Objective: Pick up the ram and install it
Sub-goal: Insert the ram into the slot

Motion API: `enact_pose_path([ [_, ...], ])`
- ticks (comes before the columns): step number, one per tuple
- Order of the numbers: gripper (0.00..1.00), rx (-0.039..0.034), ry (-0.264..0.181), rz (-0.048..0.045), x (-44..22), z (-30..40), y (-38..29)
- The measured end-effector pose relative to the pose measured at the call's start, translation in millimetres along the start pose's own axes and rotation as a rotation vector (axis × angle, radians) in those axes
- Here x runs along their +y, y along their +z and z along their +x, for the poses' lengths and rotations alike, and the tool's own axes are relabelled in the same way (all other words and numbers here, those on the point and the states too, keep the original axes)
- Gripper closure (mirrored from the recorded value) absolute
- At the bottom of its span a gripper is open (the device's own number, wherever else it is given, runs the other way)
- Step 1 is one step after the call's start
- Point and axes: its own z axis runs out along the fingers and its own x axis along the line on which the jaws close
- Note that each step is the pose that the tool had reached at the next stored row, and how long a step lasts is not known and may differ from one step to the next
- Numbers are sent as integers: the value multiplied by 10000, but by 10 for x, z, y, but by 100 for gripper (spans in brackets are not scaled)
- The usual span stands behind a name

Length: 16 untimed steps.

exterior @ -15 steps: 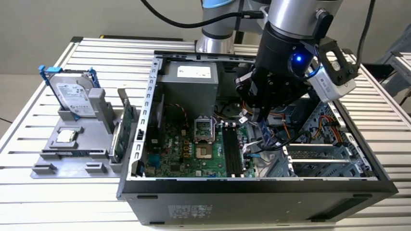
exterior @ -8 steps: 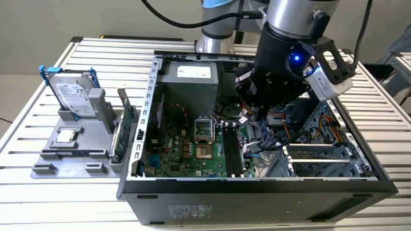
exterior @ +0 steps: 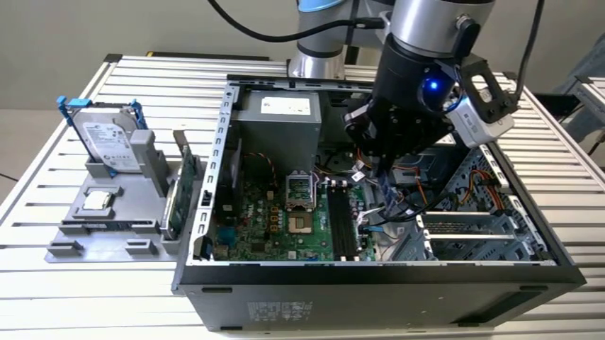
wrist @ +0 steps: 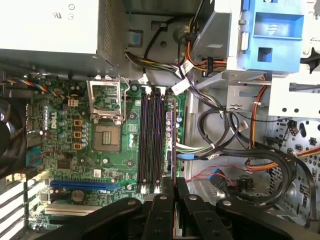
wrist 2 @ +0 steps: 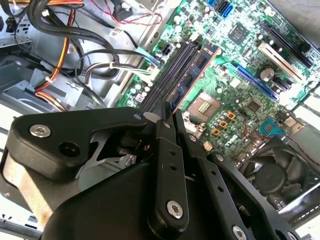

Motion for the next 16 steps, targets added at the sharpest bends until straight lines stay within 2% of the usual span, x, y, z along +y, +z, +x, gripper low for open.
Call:
enact_pose_path([
  [16,100,1,-1,33,49,-1,70],
])
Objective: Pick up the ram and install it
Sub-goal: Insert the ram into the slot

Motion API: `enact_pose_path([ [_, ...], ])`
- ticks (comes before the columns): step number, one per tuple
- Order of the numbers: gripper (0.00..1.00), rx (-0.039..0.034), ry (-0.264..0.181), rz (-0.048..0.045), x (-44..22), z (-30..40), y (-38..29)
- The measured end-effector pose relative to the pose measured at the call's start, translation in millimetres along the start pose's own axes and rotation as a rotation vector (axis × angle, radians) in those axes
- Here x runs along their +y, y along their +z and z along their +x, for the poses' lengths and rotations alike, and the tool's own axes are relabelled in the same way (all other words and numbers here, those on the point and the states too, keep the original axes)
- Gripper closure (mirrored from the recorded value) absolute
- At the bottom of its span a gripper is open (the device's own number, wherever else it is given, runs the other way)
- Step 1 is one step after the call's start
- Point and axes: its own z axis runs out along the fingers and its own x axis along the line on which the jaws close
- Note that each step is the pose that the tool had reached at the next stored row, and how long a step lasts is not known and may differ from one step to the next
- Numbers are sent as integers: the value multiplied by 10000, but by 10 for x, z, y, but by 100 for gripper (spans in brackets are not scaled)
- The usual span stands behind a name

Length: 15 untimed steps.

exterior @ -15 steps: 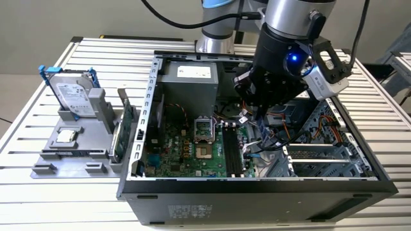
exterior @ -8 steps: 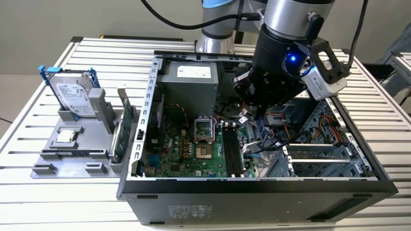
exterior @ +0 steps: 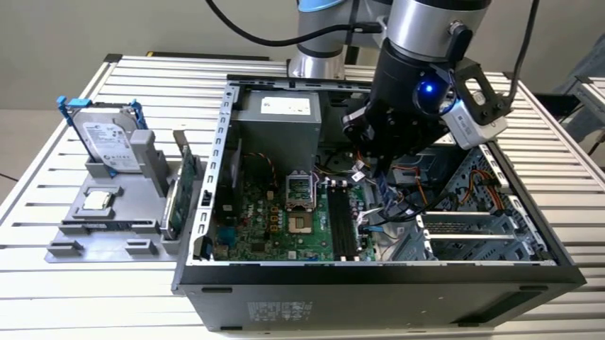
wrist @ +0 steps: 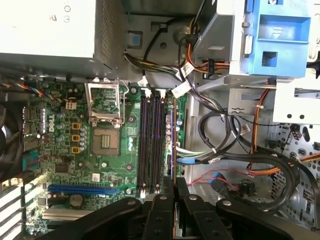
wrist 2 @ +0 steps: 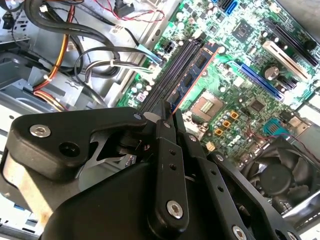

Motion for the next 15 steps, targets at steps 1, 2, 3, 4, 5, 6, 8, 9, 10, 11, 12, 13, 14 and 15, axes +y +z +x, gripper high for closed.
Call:
enact_pose_path([
  [1,100,0,0,0,0,0,8],
  [2,100,0,0,2,1,0,15],
  [3,100,0,0,4,1,0,23],
  [4,100,0,1,7,3,0,31],
  [5,100,1,0,13,5,0,38],
  [6,100,0,0,13,6,1,48],
  [8,100,0,6,18,8,1,64],
  [9,100,1,16,18,8,1,71],
  [10,100,1,26,18,8,1,79],
  [11,100,1,33,19,9,1,88],
  [12,100,1,38,20,9,1,96],
  [13,100,2,42,23,9,1,104],
  [14,100,3,46,28,10,1,114],
  [15,100,2,51,43,13,2,125],
])
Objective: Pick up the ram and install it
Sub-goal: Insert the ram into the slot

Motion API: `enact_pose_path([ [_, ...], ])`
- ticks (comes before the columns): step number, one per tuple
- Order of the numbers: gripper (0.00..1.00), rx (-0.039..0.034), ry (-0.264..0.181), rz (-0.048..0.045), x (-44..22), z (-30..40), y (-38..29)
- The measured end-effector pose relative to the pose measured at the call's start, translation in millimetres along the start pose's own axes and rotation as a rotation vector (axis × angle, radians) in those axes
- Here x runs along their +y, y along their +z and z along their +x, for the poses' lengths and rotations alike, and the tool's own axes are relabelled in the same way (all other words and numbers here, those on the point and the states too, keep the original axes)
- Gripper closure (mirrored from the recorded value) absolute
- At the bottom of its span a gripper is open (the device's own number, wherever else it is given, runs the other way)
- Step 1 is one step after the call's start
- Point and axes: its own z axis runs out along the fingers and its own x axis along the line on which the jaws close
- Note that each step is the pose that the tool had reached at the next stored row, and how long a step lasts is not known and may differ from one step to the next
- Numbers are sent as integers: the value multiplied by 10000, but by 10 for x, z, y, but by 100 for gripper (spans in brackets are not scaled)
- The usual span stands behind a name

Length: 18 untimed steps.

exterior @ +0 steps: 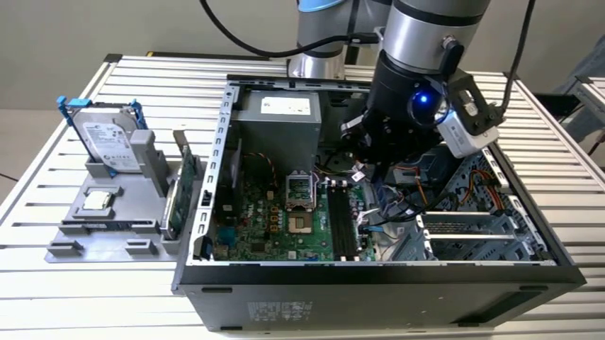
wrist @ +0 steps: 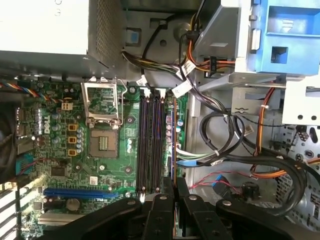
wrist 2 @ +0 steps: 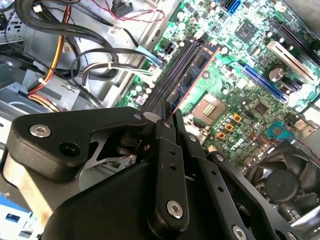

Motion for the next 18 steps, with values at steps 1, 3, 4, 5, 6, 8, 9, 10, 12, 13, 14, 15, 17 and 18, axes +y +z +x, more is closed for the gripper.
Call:
enact_pose_path([
  [1,100,1,4,23,5,0,14],
  [3,100,2,6,51,7,0,43],
  [4,100,3,9,61,7,0,49],
  [5,100,3,24,64,7,0,54],
  [6,100,4,48,67,7,0,57],
  [8,100,6,111,70,8,0,69],
  [9,100,8,144,73,8,1,75],
  [10,100,9,173,73,8,1,83],
  [12,100,8,213,74,9,4,107],
  [13,100,3,227,74,9,10,117],
  [14,100,3,244,75,10,12,124],
  [15,100,3,263,76,10,14,129],
  [17,100,11,310,75,11,18,137],
  [18,100,15,353,68,10,21,141],
])
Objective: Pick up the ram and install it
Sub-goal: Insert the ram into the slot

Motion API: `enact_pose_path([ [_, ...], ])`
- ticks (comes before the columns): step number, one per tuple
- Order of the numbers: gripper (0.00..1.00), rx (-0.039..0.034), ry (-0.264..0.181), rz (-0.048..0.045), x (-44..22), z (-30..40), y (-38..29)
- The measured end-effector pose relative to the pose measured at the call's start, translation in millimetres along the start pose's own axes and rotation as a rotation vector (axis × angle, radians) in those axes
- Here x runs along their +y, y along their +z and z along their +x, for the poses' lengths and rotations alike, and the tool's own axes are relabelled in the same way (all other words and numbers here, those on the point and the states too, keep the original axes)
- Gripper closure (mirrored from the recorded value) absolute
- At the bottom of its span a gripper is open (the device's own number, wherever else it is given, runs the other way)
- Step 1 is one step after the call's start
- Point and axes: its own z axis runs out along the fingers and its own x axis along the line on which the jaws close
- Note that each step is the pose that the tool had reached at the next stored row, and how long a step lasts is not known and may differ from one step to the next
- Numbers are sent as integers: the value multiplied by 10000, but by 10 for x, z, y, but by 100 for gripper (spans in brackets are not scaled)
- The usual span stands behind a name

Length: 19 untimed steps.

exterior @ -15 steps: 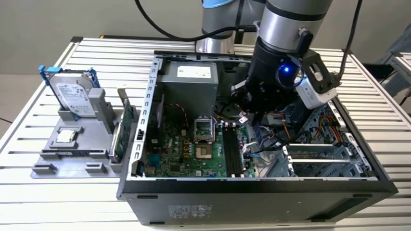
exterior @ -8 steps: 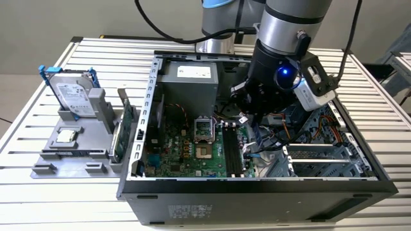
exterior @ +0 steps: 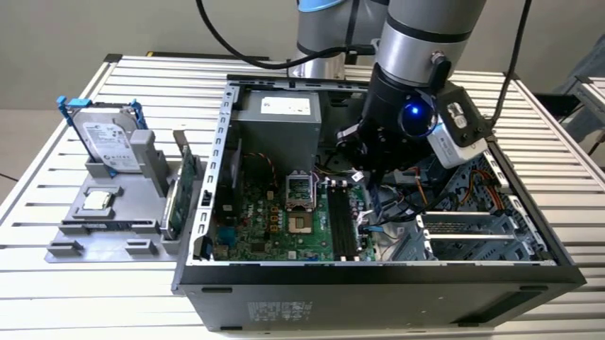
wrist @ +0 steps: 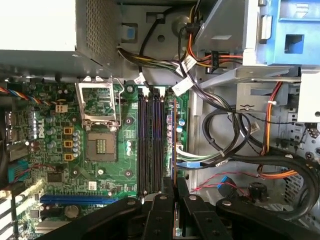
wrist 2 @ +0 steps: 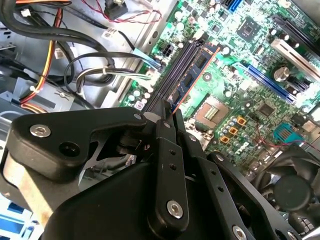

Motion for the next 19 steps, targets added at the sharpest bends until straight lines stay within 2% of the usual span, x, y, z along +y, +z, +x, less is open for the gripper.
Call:
enact_pose_path([
  [8,100,29,384,-14,1,43,14],
  [19,100,61,632,-21,2,105,57],
])
